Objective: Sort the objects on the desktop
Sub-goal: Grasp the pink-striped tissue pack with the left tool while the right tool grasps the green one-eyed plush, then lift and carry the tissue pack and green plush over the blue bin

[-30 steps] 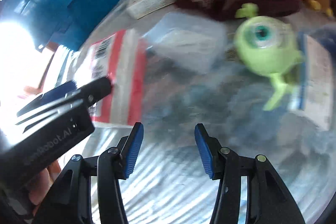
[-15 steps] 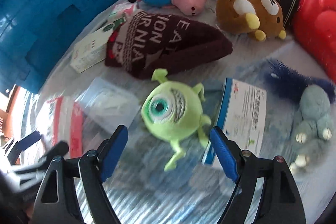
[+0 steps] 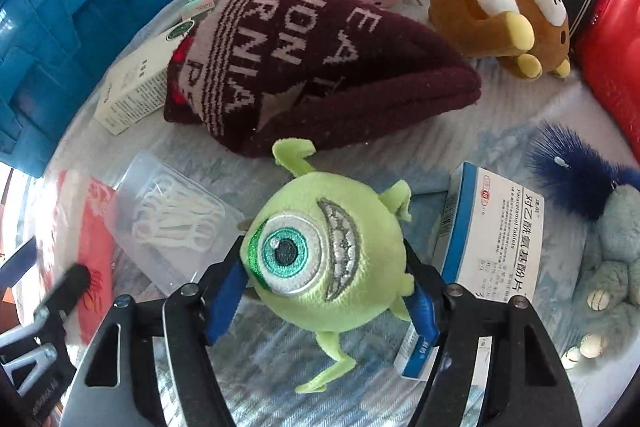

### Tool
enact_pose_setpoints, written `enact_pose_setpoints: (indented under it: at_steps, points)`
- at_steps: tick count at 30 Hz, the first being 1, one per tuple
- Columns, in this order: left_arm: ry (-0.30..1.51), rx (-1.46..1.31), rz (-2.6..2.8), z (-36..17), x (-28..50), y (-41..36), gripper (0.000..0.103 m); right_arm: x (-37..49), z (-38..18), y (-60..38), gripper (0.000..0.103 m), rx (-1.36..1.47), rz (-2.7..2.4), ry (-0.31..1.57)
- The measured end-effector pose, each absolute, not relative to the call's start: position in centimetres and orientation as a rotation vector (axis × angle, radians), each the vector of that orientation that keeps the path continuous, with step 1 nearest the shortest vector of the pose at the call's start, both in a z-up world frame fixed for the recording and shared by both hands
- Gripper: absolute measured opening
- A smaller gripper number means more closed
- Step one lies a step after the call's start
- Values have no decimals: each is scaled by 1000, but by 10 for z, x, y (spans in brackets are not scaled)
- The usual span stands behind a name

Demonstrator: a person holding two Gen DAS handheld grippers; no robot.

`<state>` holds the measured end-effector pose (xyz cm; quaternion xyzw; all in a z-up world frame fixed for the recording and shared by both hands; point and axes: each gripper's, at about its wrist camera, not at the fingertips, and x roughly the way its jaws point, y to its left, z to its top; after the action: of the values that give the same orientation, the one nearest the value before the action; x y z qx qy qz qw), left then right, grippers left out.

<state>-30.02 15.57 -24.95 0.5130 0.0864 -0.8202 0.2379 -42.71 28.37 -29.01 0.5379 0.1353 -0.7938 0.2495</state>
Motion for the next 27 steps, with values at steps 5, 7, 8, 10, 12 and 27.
enact_pose_setpoints:
  at_steps: [5,7,8,10,12,27]
  points:
    - [226,1419,-2255,-247,-301,155,52,-422,-284,291,66,1465,-2161,344]
    - [210,1444,-2232,-251,-298,153,63,-420,-283,292,66,1467,-2158,340]
    - [213,1456,-2217,-254,-296,151,68,-418,-282,293,66,1468,-2156,338]
    - [241,1462,-2185,-260,-293,143,82,-416,-281,295,66,1470,-2152,335]
    - [252,1450,-2176,-264,-291,139,83,-413,-280,297,66,1472,-2149,331]
    - [238,1317,-2277,-230,-276,144,29,-383,-242,293,66,1362,-2136,314]
